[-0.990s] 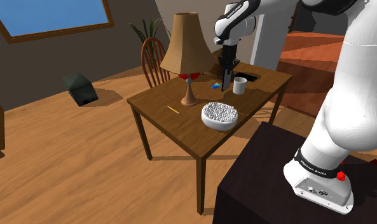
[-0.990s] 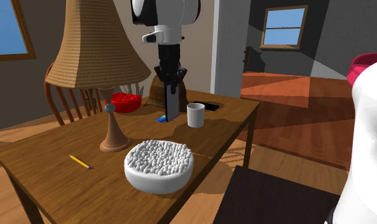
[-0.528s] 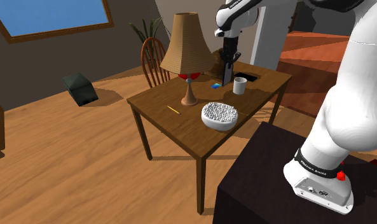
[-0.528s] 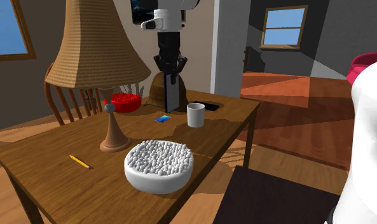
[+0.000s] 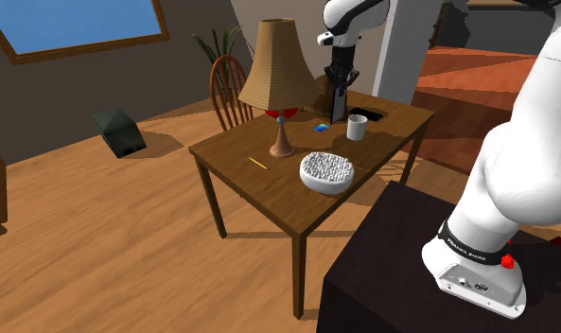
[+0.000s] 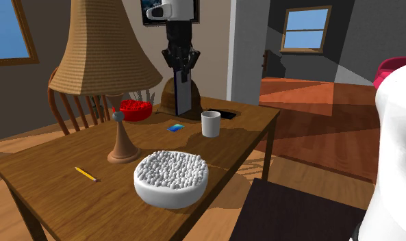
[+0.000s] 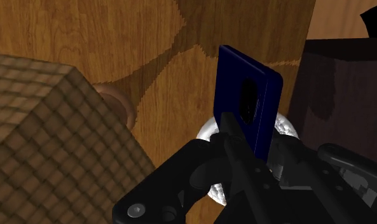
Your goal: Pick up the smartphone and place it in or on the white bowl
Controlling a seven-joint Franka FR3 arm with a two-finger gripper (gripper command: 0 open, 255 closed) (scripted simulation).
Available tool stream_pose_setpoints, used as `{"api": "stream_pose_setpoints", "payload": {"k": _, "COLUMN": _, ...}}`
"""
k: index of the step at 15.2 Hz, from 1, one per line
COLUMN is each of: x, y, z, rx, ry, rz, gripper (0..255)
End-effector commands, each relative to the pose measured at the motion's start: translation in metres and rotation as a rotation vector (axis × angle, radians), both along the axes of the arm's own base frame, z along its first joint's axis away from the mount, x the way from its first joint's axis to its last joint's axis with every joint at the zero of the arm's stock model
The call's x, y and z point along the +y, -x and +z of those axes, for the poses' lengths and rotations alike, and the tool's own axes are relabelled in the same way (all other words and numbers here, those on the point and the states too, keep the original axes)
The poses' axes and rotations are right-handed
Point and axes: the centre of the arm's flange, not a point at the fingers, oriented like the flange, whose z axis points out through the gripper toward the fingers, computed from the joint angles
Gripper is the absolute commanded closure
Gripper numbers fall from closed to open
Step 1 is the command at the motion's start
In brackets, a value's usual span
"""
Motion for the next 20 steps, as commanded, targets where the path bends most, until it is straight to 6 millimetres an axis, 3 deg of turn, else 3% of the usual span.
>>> {"api": "stream_pose_setpoints", "payload": {"k": 1, "x": 0.021, "y": 0.008, "z": 0.006, "rx": 0.0, "ry": 0.001, "rz": -0.002, "gripper": 255}}
{"api": "stream_pose_setpoints", "payload": {"k": 14, "x": 0.179, "y": 0.065, "z": 0.043, "rx": 0.0, "ry": 0.001, "rz": -0.002, "gripper": 255}}
{"api": "stream_pose_setpoints", "payload": {"k": 20, "x": 0.185, "y": 0.067, "z": 0.019, "rx": 0.0, "ry": 0.001, "rz": -0.002, "gripper": 255}}
